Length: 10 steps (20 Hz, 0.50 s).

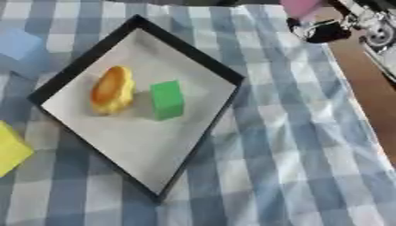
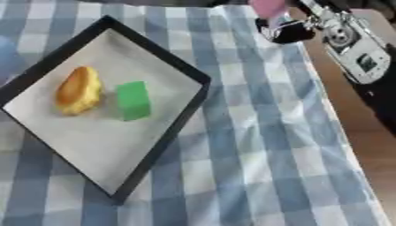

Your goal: Pick up objects on the table and place them in the box.

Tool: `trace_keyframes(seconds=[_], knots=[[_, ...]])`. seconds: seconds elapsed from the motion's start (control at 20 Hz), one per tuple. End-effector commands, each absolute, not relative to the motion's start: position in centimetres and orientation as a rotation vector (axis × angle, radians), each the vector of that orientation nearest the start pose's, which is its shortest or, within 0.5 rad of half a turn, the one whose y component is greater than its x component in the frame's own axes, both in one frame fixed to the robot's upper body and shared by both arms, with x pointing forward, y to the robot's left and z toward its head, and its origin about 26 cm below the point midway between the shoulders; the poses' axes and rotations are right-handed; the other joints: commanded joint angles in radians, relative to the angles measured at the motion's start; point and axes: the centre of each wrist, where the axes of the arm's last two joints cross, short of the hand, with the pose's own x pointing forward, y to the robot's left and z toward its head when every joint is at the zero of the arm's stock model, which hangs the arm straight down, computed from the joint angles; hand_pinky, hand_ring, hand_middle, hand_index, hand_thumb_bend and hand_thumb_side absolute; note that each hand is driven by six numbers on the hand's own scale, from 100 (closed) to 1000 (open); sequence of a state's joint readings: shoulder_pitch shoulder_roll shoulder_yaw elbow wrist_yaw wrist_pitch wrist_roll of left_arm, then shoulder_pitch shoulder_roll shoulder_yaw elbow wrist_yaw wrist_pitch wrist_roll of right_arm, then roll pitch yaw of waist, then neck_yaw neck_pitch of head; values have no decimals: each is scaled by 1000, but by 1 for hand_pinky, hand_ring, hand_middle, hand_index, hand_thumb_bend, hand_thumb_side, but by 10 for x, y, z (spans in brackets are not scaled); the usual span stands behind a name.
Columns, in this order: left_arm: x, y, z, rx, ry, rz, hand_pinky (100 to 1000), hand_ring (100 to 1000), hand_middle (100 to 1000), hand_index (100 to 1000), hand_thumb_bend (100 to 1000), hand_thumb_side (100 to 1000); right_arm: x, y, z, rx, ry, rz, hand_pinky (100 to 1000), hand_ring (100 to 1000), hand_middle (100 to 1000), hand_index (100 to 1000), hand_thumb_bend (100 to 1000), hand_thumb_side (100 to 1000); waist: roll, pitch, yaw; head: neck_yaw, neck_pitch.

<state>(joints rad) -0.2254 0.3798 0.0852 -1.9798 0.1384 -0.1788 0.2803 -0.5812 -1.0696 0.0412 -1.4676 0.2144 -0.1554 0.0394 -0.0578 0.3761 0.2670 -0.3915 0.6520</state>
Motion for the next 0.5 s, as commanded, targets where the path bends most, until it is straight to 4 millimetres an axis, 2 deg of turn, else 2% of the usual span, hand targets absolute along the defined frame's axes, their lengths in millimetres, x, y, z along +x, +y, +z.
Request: trace_keyframes(seconds=[0.05, 0.5], knots=[[290, 303, 198, 295, -2432, -1, 821, 686, 637, 837, 100, 744, 344, -406, 341, -1132, -1952, 1108, 774, 709, 570, 698, 100, 100, 13, -54, -6, -3, 26], [289, 308, 201, 323, -2435, -25, 820, 694, 663, 839, 100, 724, 357, -322, 354, -913, -2129, 1255, 770, 705, 568, 693, 100, 100, 11, -147, -36, 8, 104]])
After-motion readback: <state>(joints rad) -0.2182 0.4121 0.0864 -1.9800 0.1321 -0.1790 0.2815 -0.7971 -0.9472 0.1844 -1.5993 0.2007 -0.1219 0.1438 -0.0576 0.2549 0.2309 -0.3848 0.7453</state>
